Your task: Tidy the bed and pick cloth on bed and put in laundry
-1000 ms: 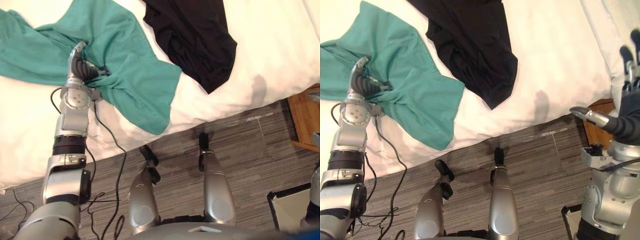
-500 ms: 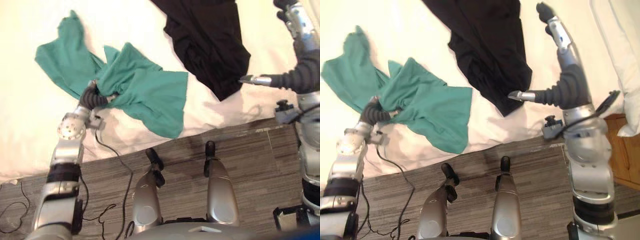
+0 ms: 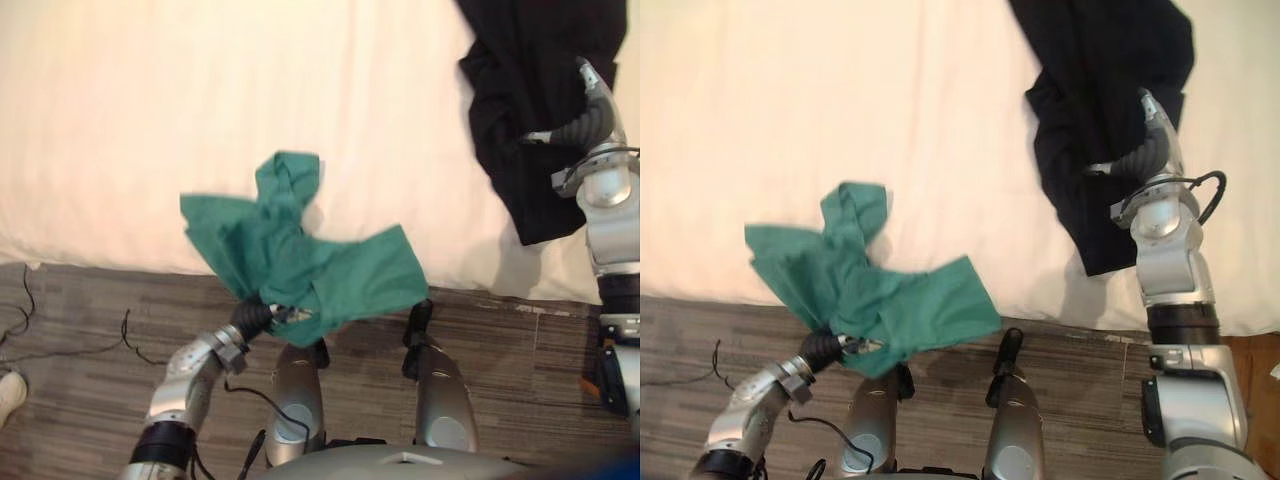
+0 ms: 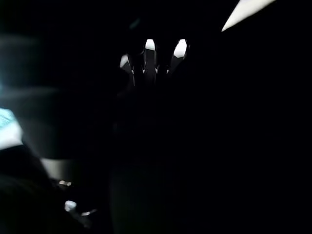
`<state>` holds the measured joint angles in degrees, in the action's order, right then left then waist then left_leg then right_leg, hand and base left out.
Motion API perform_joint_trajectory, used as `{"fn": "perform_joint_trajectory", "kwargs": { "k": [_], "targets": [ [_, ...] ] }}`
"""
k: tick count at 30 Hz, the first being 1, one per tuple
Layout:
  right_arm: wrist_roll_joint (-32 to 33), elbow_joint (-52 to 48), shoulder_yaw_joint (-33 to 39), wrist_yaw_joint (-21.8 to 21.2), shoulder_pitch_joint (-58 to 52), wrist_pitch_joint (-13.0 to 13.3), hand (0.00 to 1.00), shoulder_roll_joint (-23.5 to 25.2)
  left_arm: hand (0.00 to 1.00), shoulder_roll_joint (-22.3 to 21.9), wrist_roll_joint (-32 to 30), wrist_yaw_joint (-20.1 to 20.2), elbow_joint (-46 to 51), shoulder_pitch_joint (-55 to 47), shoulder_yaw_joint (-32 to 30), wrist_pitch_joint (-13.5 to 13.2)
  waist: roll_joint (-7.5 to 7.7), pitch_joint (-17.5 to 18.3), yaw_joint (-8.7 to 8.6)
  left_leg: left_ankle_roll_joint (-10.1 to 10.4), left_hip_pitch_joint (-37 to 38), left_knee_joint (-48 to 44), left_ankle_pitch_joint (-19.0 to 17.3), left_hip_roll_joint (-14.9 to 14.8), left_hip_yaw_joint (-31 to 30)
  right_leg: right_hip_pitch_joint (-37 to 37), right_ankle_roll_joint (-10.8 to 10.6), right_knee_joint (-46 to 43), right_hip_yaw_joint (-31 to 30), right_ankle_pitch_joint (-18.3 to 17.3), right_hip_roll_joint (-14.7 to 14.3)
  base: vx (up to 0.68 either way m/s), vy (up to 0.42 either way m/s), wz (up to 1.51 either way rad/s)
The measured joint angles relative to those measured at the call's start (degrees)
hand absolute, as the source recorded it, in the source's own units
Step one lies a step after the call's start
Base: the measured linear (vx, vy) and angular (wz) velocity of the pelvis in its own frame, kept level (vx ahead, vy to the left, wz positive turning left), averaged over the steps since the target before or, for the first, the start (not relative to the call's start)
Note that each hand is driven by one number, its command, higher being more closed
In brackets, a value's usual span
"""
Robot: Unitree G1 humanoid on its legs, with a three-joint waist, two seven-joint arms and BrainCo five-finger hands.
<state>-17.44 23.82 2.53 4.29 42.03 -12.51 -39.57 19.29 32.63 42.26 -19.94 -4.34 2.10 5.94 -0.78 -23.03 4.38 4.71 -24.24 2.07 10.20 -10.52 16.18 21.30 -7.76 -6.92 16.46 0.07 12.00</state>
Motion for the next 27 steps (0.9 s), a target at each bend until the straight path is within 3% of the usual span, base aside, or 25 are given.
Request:
{"fn": "perform_joint_trajectory", "kwargs": {
  "k": [1, 2, 8, 11, 13, 17, 18, 20, 21, 24, 27],
  "targets": [
    [-0.2, 2.0, -0.1, 0.0, 1.2, -0.1, 0.00, -0.1, 1.00, -0.1, 0.1, -0.2, -0.1, -0.3, 0.0, 0.0, 0.19, -0.2, 0.05, 0.0, -0.3, 0.0, 0.1, 0.2, -0.1, 0.1, 0.1, 0.2, 0.0, 0.1, 0.1, -0.03, 0.050, 0.15],
    [-0.3, 3.5, -0.5, 0.0, 1.4, 0.0, 1.00, -0.3, 1.00, -0.1, 0.1, -0.3, -0.4, -0.2, 0.1, -0.1, 0.19, -0.2, 0.01, 0.0, -0.5, 0.1, 0.4, 0.4, -0.4, 0.1, 0.1, 0.3, 0.0, 0.2, 0.2, -0.04, 0.036, 0.11],
    [-1.5, 9.3, -1.6, -4.6, 4.3, 0.8, 1.00, -4.0, 1.00, -0.3, 1.6, -2.3, -6.5, 0.1, 0.1, -2.8, -0.45, -0.5, 1.33, 0.6, -0.6, 3.4, 2.6, 0.6, -1.1, 0.9, 0.3, 0.5, 0.0, -0.1, -0.1, -0.08, 0.022, 0.06],
    [0.9, 13.6, 0.0, -4.6, 4.4, 2.3, 1.00, -4.3, 1.00, -0.3, 1.5, -2.3, -8.6, -0.2, -0.1, -3.0, -0.25, -0.4, 1.68, 0.6, 0.5, 3.5, 2.7, 0.9, -1.2, -0.2, 0.3, 0.4, 0.0, -0.1, 0.1, -0.04, 0.019, 0.04],
    [4.9, 16.3, 2.0, -4.5, 4.0, 4.6, 1.00, -3.4, 1.00, -0.3, 0.4, -2.3, -8.6, -0.5, -0.3, -3.9, -0.11, -0.4, 1.65, 0.4, 1.8, 3.5, 2.8, 0.9, -1.2, -1.6, 0.3, 0.6, 0.0, -0.1, 0.1, 0.02, -0.003, -0.02],
    [12.9, 14.3, 8.0, -3.2, -5.3, 12.6, 1.00, 3.8, 1.00, -1.4, -0.2, -2.7, -7.7, -2.1, -2.7, -4.3, 0.99, -0.6, 1.22, 0.7, 7.0, 3.6, 2.3, 0.7, -0.2, -6.3, 0.4, 1.2, -0.2, -0.6, -0.1, 0.08, -0.024, -0.13],
    [13.4, 13.5, 8.3, -2.8, -6.6, 13.3, 1.00, 4.9, 1.00, -1.4, -0.2, -2.9, -7.6, -2.3, -2.8, -4.3, 1.18, -0.6, 1.21, 0.7, 7.5, 3.6, 2.2, 0.7, 0.0, -6.7, 0.4, 1.3, -0.4, -0.7, -0.2, 0.09, -0.031, -0.24],
    [17.4, 9.6, 10.7, -1.2, -14.1, 17.4, 1.00, 12.0, 1.00, -2.9, -2.6, -5.5, -6.3, -3.6, -4.4, -4.1, 2.03, -0.2, 0.36, 1.4, 10.5, 3.5, 1.6, 0.3, 0.7, -9.6, 0.5, 2.4, -0.9, -0.8, -0.7, 0.09, -0.031, -0.17],
    [18.3, 9.1, 11.2, -1.0, -15.6, 18.2, 1.00, 13.7, 1.00, -3.5, -3.0, -6.2, -6.4, -3.7, -4.6, -4.1, 2.28, -0.1, -0.08, 1.4, 11.2, 3.5, 1.3, 0.2, 0.8, -10.3, 0.6, 2.6, -0.9, -1.0, -0.8, 0.09, -0.032, -0.17],
    [20.2, 7.9, 11.5, -0.8, -24.1, 21.8, 1.00, 23.1, 1.00, -6.4, -5.4, -9.4, -11.4, -4.0, -4.8, -4.6, 4.23, 2.8, -0.86, 1.9, 15.2, 3.5, -0.1, -0.4, 3.2, -12.9, 0.5, 3.0, -3.0, -1.6, -1.4, 0.10, -0.028, -0.38],
    [21.2, 9.9, 10.0, -2.2, -33.9, 24.6, 1.00, 30.3, 1.00, -10.1, -7.4, -14.7, -20.8, -3.9, -4.4, -7.2, 5.62, 7.9, -2.82, 2.5, 19.9, 3.5, -1.8, -0.6, 5.2, -16.6, 0.3, 4.1, -4.3, -2.4, -1.6, 0.15, -0.028, -0.33]
  ]
}}
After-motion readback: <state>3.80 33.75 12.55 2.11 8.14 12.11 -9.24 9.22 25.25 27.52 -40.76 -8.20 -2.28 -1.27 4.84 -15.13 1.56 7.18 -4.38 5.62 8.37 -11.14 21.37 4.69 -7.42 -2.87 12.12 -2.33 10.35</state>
